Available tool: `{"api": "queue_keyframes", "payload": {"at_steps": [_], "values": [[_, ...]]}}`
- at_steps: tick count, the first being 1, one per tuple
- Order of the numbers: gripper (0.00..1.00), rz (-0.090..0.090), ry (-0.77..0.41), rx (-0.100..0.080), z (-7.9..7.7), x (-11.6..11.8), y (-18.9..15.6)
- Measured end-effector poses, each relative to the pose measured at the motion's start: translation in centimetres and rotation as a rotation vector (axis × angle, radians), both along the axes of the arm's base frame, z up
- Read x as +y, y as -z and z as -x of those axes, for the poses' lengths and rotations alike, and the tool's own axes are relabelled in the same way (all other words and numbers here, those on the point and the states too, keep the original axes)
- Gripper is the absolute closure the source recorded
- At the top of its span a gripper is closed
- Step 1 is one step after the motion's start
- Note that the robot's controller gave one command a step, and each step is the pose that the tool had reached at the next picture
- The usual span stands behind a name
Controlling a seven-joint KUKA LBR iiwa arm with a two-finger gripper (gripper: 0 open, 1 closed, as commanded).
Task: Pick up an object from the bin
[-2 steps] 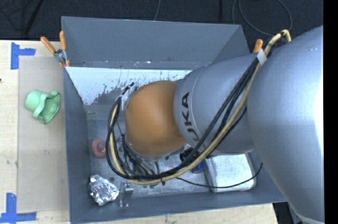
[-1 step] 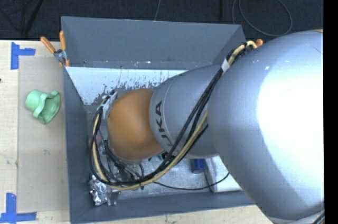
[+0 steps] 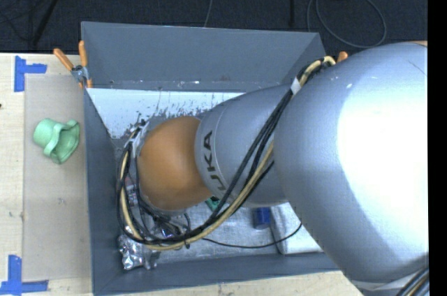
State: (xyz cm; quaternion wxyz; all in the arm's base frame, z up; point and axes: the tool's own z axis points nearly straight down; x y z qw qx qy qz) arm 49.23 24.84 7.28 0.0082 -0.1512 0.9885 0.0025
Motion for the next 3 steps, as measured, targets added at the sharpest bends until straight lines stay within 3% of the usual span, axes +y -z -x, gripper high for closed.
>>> {"api": "queue_keyframes", "payload": {"at_steps": [1,2,3], "values": [[1.00,0.003,0.004,0.007,0.1,0.0,-0.1],[1.00,0.004,0.019,0.008,-2.1,-0.5,-6.9],[1.00,0.003,0.014,0.007,-2.9,0.0,-17.4]]}}
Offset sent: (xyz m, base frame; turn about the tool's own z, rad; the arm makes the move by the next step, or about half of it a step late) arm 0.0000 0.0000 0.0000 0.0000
